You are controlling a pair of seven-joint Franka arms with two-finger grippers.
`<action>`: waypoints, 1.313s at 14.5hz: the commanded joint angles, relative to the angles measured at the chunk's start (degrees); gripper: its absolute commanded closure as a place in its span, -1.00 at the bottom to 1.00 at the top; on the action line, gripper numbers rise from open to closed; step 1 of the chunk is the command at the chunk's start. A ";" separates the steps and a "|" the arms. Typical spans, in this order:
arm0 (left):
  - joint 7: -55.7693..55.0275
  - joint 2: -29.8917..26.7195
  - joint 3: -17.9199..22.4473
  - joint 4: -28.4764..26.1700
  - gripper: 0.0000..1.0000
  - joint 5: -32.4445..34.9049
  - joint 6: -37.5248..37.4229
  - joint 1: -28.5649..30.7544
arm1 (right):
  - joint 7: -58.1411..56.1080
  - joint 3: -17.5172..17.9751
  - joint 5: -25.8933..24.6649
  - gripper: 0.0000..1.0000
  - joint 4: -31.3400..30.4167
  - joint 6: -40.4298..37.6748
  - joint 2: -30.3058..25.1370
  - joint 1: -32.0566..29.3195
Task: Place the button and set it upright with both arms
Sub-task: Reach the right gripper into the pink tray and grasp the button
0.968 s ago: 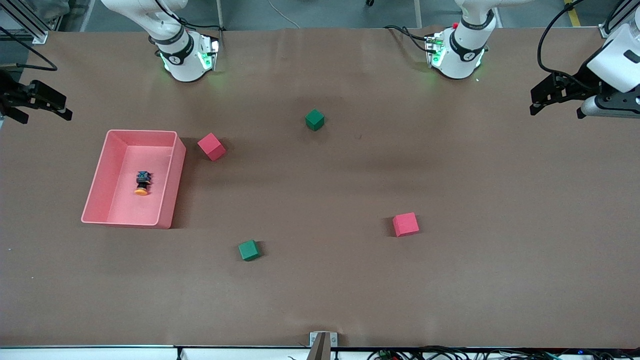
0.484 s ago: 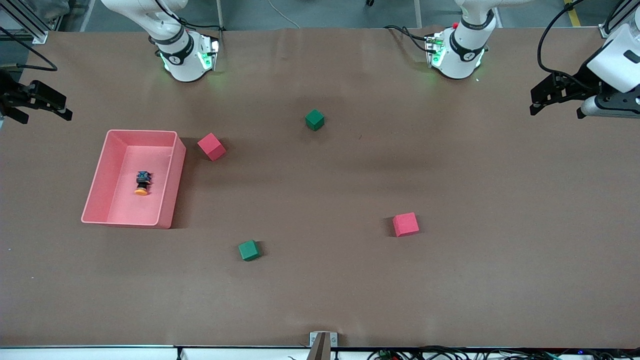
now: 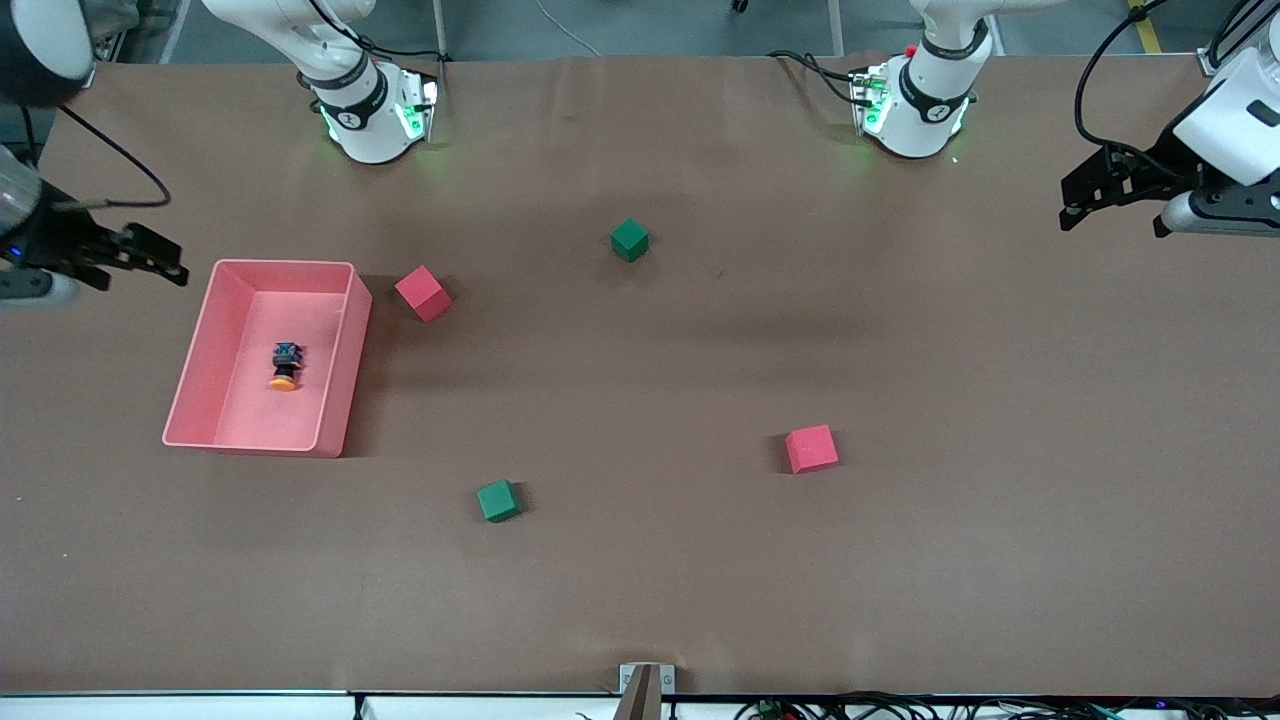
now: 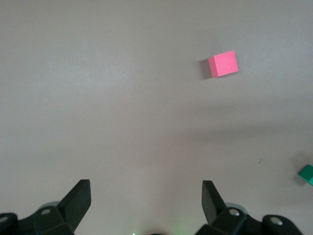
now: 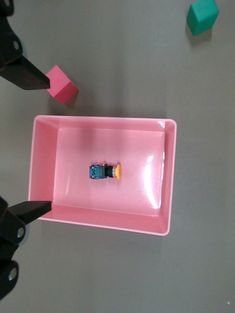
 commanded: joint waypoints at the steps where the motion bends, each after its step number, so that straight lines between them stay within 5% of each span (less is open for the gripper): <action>1: -0.66 0.07 -0.14 0.56 -1.00 -0.49 0.09 -0.01 | 0.41 0.33 -1.06 -1.00 -9.96 8.51 -1.70 -0.81; 4: -0.66 0.16 -0.05 0.56 -1.00 -0.49 0.09 0.08 | 0.41 0.33 -0.97 -1.00 -17.09 18.97 1.45 -1.95; 10: -0.57 0.42 -0.05 0.47 -1.00 -0.49 0.18 -0.01 | 0.07 0.41 -0.97 -1.00 -17.99 33.13 15.51 -3.01; 19: -0.66 0.42 -0.32 0.30 -1.00 -0.41 0.18 -0.10 | -2.75 0.68 -0.27 -0.90 -18.34 41.05 25.89 -4.86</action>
